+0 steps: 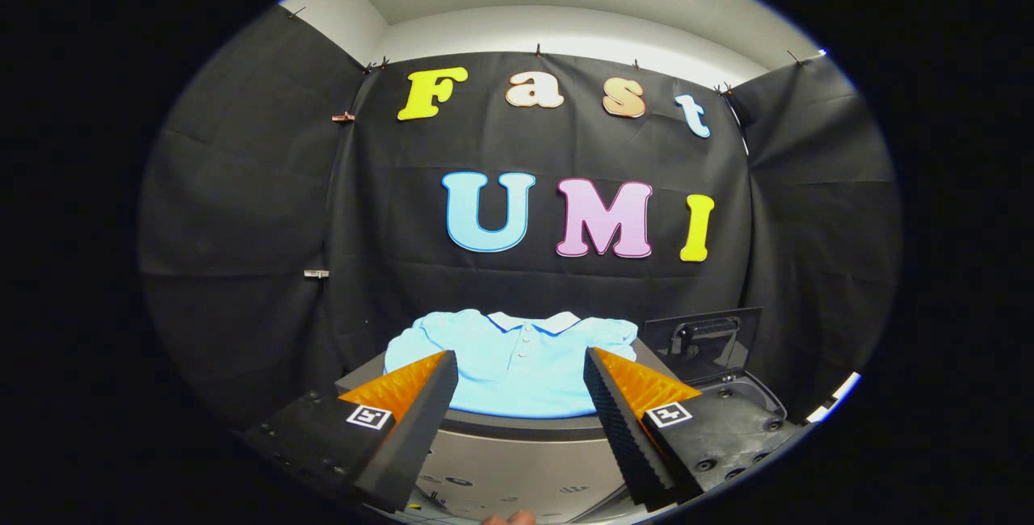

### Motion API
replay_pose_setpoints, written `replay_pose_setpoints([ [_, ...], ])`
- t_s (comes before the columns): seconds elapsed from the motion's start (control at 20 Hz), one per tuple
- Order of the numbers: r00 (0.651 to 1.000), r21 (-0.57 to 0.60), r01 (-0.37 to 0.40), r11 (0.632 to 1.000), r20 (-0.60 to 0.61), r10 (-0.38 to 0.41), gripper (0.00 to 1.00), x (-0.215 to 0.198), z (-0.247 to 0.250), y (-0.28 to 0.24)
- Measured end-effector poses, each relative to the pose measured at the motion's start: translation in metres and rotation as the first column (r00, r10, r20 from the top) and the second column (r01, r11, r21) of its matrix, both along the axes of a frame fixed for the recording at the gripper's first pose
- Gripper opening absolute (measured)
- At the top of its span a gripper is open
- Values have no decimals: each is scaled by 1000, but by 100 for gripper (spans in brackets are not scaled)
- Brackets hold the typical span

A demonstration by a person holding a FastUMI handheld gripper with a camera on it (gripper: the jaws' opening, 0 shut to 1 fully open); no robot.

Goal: Put the clothes into the washing machine and then close the washing machine lid.

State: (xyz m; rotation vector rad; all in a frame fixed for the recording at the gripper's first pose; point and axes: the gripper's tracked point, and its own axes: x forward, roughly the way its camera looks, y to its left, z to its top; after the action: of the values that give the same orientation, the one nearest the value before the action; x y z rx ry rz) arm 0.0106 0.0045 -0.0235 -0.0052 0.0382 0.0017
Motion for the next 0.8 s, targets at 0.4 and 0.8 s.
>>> replay_pose_setpoints([
  [0.4,1000,12,9,1000,-5,-9,98,28,4,5],
  [0.8,995,27,38,999,-97,-35,98,90,-4,4],
])
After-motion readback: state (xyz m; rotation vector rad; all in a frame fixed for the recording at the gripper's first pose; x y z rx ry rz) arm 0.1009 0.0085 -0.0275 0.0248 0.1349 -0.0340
